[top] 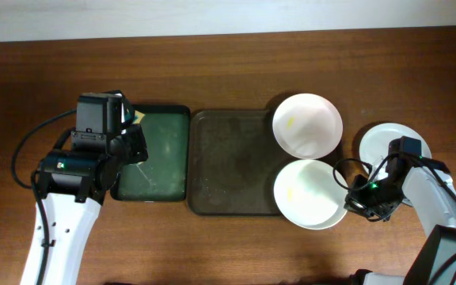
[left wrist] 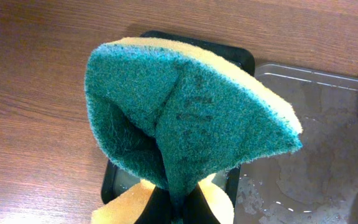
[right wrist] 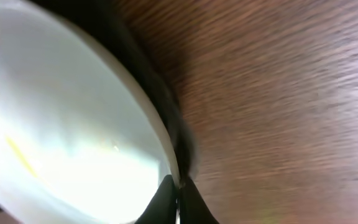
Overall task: Clean dirty plates on tray and stack at the side
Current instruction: 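Move the right gripper to the lower white plate and grasp its rim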
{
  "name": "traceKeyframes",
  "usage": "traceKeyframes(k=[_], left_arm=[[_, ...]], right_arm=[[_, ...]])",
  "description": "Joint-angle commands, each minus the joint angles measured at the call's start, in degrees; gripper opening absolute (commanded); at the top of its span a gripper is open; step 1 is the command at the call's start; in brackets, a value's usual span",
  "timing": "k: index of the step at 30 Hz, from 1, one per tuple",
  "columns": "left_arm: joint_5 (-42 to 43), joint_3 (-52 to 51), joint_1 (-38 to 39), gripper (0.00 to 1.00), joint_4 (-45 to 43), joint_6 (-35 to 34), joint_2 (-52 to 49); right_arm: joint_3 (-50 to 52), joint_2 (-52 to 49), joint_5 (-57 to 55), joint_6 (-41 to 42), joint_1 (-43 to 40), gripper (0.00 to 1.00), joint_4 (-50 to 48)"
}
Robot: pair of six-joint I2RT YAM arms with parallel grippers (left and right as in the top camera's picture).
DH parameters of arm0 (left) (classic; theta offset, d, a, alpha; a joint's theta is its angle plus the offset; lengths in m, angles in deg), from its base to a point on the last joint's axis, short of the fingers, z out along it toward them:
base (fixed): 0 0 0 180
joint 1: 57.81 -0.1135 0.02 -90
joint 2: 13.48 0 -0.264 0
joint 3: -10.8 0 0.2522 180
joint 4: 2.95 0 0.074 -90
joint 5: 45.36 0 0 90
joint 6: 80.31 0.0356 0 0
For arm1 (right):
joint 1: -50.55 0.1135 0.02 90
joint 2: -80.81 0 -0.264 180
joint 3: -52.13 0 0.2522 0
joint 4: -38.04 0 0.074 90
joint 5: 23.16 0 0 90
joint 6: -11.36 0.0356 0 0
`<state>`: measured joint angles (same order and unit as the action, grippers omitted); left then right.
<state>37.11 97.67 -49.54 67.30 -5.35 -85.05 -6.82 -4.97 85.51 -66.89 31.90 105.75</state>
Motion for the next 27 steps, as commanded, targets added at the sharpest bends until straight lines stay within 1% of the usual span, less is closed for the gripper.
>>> traceKeyframes(k=[1,3,7,11,14,18,23,27], left_arm=[[-0.2,1.2,-0.2,0.0,0.5,-0.8,1.0],[-0.2,1.2,-0.2,0.0,0.9,-0.8,1.0],[-0.2,1.2,-0.2,0.0,1.4,-0.8,1.0],[-0.2,1.2,-0.2,0.0,1.9,-0.8,1.0],[-0.2,1.2,-0.2,0.0,3.0,-0.8,1.0],[-0.2,1.2,-0.2,0.0,4.2,-0.8,1.0],[0.4,1.2,-0.2,0.0,4.7,-0.8,1.0],[2.2,1.2,-0.2,0.0,4.7,-0.8,1.0]], right_arm=[[0.3,0.2,8.9,-2.6,0.8,0.04,0.0],[0.3,0.2,11.6,-2.4,2.5,0.04,-0.2],[0.3,0.2,12.4,1.7,8.0,0.04,-2.9],[0.3,0.2,12.2,9.7,14.3,0.04,-9.2],[0.3,0.2,11.5,16.6,20.2,0.04,-15.8],[0.3,0.2,4.9,23.1,27.5,0.04,-21.5],[0.3,0.0,-3.1,25.6,33.9,0.04,-24.7],[0.3,-2.1,-4.4,25.7,37.3,0.04,-29.0]])
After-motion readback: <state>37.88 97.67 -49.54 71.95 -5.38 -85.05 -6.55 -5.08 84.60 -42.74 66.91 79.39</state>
